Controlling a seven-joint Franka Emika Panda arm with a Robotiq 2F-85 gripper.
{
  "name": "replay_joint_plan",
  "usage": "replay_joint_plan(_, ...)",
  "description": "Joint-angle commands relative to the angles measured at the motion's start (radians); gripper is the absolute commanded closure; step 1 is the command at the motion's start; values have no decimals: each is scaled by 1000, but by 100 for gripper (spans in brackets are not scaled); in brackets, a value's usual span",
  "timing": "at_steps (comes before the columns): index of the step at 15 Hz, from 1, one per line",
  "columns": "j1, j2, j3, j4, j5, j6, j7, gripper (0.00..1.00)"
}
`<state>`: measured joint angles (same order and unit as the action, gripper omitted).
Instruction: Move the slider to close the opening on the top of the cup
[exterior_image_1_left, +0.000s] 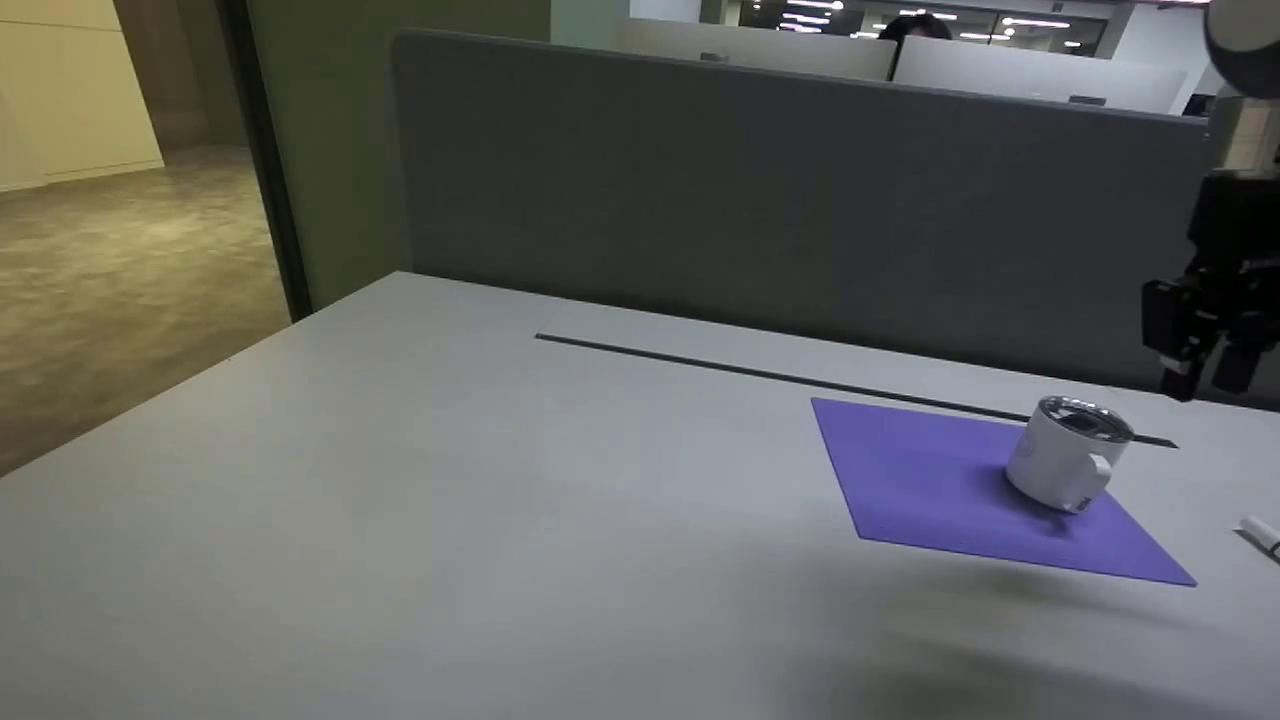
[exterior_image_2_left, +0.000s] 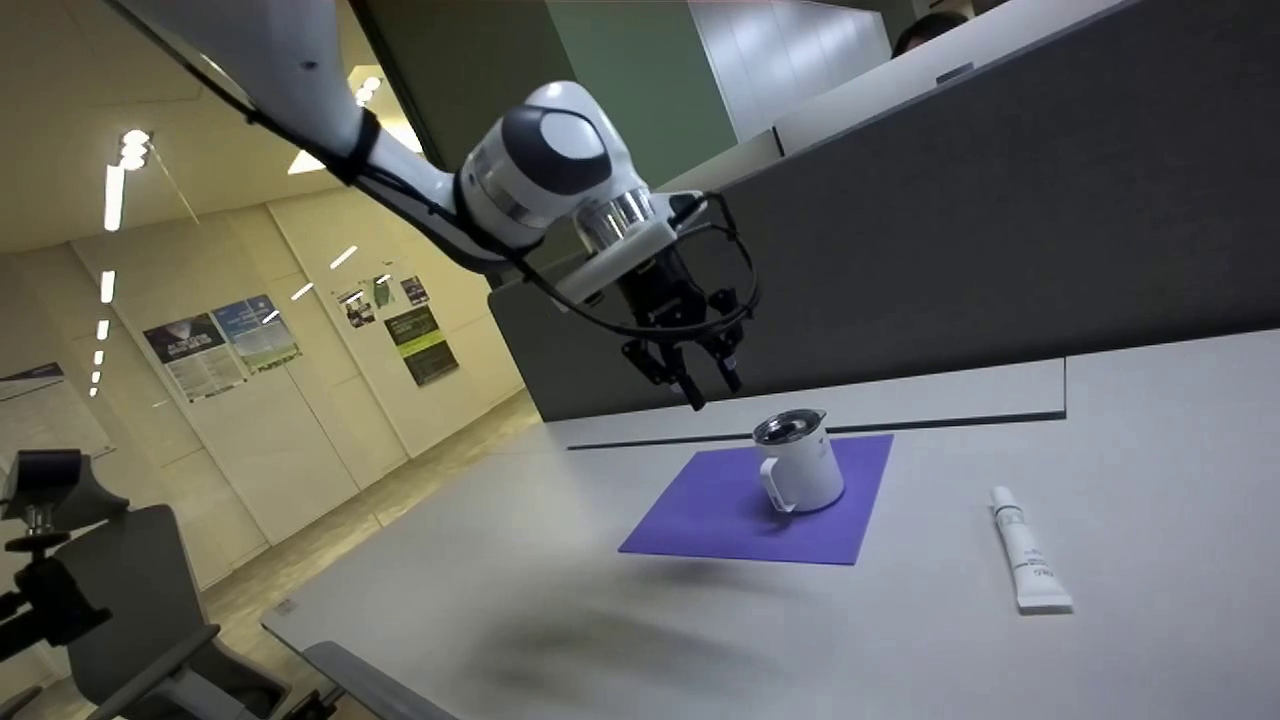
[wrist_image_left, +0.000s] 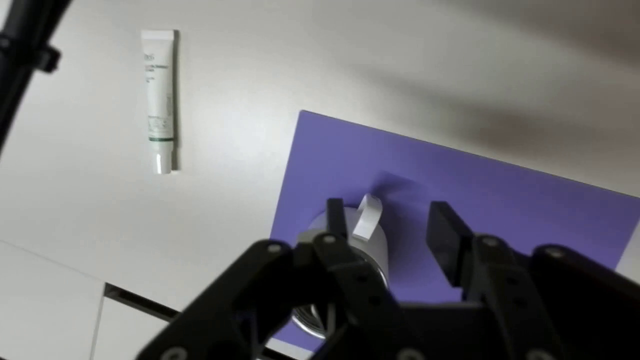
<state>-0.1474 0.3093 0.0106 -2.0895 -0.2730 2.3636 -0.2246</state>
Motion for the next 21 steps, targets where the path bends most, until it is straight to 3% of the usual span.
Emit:
replay_joint_plan(1,-20,152,17,255,158,-175,-215,81)
replay_joint_plan(3,-25,205,18,350,189,-243,-285,96)
replay_joint_plan(5,-5,247,-8,434,153,-303,-270,100)
replay_joint_plan(6,-9,193,1,325,168,-229,-270,91)
replay_joint_plan(8,-10,225,-1,384,164,-266,-270,99)
replay_joint_plan(15,-9,238,-1,403,162,-276,-270,100)
replay_joint_plan(21,-42,231,-12,361,168,-60,-279,100)
